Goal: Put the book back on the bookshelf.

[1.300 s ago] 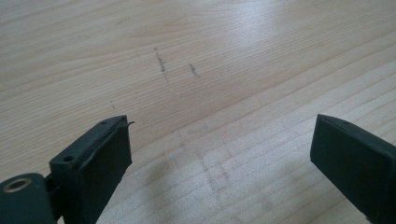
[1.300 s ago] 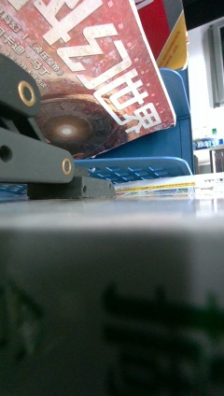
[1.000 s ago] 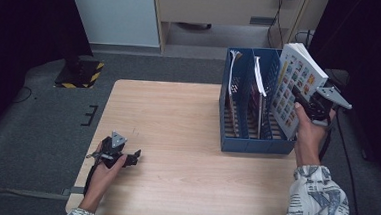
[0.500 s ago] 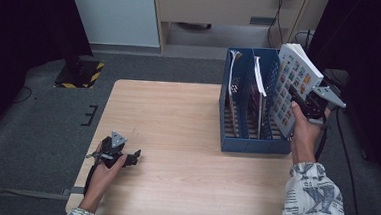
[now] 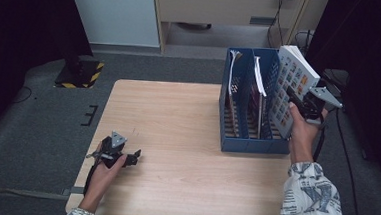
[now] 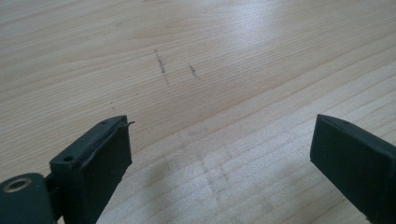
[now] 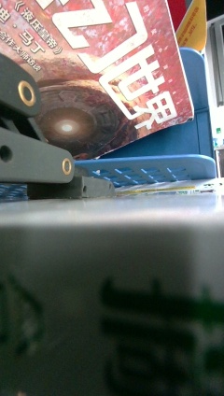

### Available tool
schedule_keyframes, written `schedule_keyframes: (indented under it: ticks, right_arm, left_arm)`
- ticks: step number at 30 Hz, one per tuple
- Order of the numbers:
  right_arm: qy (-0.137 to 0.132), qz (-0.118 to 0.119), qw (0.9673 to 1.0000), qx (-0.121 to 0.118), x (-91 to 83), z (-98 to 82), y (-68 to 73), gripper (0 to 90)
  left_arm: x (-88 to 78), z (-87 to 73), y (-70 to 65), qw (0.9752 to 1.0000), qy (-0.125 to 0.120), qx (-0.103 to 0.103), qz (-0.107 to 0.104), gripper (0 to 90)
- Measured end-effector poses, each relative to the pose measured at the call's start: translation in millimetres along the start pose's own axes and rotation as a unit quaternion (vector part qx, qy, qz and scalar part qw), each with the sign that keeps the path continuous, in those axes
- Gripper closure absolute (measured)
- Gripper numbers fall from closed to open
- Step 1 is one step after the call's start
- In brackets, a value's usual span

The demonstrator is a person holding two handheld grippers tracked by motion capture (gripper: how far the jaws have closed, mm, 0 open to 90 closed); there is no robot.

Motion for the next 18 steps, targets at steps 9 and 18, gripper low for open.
schedule_keyframes:
  ticks: [9,18]
  right_arm:
    - [0.007,-0.002,1.0000,-0.004,4.0,-4.2,-1.1,73.9]
    - [0.020,0.001,0.9998,-0.005,7.5,-8.8,1.3,73.9]
  left_arm:
    - [0.7,-0.1,0.1,1.0000,0.001,0.001,0.000,4.9]
    - [0.3,0.1,0.1,1.0000,0.000,0.000,0.000,4.9]
Point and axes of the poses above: each handheld gripper's, and its own axes: x roughly forward along the jaws, z roughly out of its top, y roughly to its left, the point moved 5 cm from there along x, roughly forward along the jaws, and after that the axes turned 5 degrees about z, right-handed, at the moved point
